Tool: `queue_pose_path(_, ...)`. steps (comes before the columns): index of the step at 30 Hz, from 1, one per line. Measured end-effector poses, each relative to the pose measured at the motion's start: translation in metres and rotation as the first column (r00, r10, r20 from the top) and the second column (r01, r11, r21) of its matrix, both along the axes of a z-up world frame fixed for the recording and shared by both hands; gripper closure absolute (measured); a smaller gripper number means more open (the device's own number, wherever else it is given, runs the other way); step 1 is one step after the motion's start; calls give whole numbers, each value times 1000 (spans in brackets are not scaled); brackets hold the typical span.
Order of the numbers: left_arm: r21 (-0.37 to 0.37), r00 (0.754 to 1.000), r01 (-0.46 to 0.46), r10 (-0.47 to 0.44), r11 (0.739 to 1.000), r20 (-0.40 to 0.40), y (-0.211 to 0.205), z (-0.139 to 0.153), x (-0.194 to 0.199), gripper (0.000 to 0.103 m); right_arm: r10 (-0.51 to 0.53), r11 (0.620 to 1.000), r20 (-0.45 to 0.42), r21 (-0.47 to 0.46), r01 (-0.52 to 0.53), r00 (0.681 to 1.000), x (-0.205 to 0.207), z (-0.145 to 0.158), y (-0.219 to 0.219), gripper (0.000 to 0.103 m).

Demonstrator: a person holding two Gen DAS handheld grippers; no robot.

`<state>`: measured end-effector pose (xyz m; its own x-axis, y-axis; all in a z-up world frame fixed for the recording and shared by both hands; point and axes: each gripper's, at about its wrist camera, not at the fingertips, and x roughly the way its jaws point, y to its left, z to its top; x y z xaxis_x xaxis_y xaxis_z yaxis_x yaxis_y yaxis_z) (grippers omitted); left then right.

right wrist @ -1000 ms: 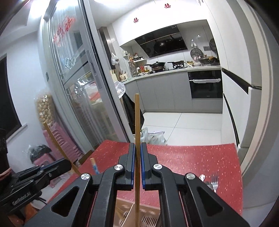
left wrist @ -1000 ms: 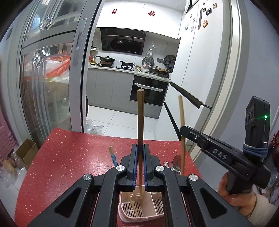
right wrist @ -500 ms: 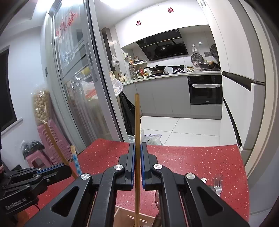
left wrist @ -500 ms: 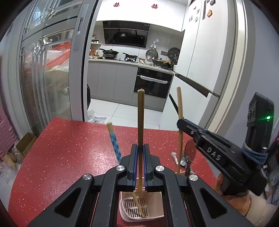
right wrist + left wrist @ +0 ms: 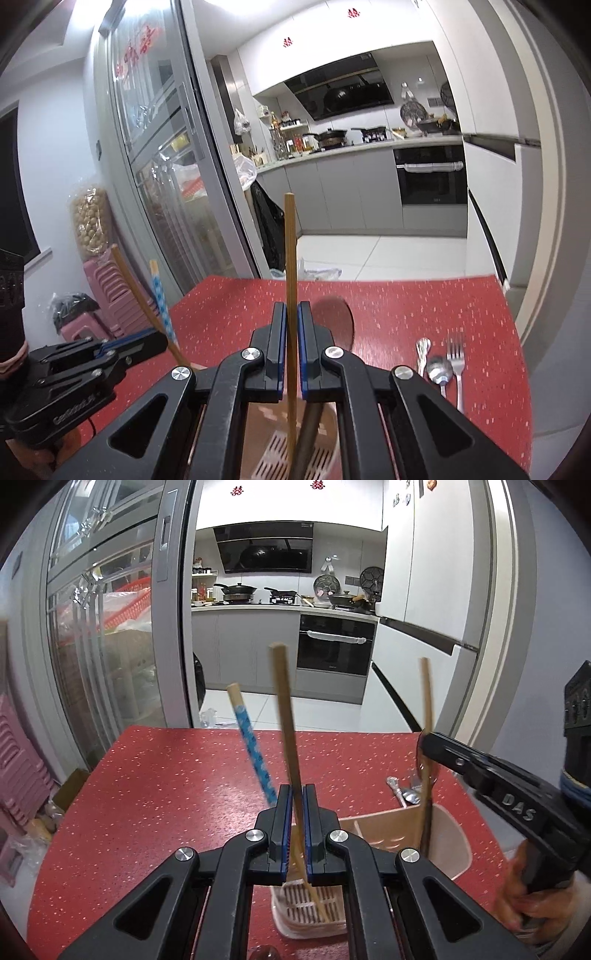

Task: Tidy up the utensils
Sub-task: 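Carry both chopsticks over the holder and release them inside, then withdraw both open tools from the holder toward the table utensils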

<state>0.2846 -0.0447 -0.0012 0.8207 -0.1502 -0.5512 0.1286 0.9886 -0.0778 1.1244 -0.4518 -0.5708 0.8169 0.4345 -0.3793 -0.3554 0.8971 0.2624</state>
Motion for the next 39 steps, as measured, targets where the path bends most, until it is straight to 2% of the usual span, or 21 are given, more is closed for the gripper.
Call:
queue_pose_path(3,4,1000,-6,6,1000,-13,1,-4,-1,73,15,1000,-54,15,-15,998,-2,-6,-7,96)
queue_pose_path(9,12,999,-15,16,1000,-34,3,-11,0,73,30,1000,-105,1,-30,994,-2,-7,-11,93)
queue_pose_path(11,12,999,-19,19,1000,-35,4,-13,-1,73,38,999,-121,11,-37,992,-1,-6,-14,70)
queue_pose_path(12,13,999,-24,24,1000,-36,5,-13,-1,73,38,999,-123,17,-37,992,-3,-7,-16,50)
queue_pose_path(13,15,999,-28,28,999,-37,5,-13,-2,73,37,999,-116,23,-34,993,-5,-6,-18,47)
queue_pose_path(18,19,999,-50,50,999,-13,10,-8,-10,73,-1,998,-109,57,7,994,-5,-2,-31,47)
queue_pose_path(21,9,999,-48,48,999,-11,13,-8,-16,73,-3,994,-157,104,20,988,8,-8,-41,51)
queue_pose_path(27,-10,997,-57,56,998,-60,20,-19,-21,73,84,968,-259,252,-17,962,41,-25,-54,74)
queue_pose_path(30,-18,994,-74,72,997,-84,27,-27,-25,73,162,945,-284,319,-67,945,53,-34,-54,85)
queue_pose_path(31,-21,993,-79,77,997,-94,29,-29,-25,73,172,943,-285,324,-74,943,53,-35,-52,95)
queue_pose_path(32,-24,991,-83,80,996,-103,31,-32,-26,73,175,944,-285,321,-79,942,53,-35,-51,98)
queue_pose_path(39,-31,983,-128,123,991,-136,45,-45,-35,73,109,974,-150,213,-76,983,39,-15,-40,100)
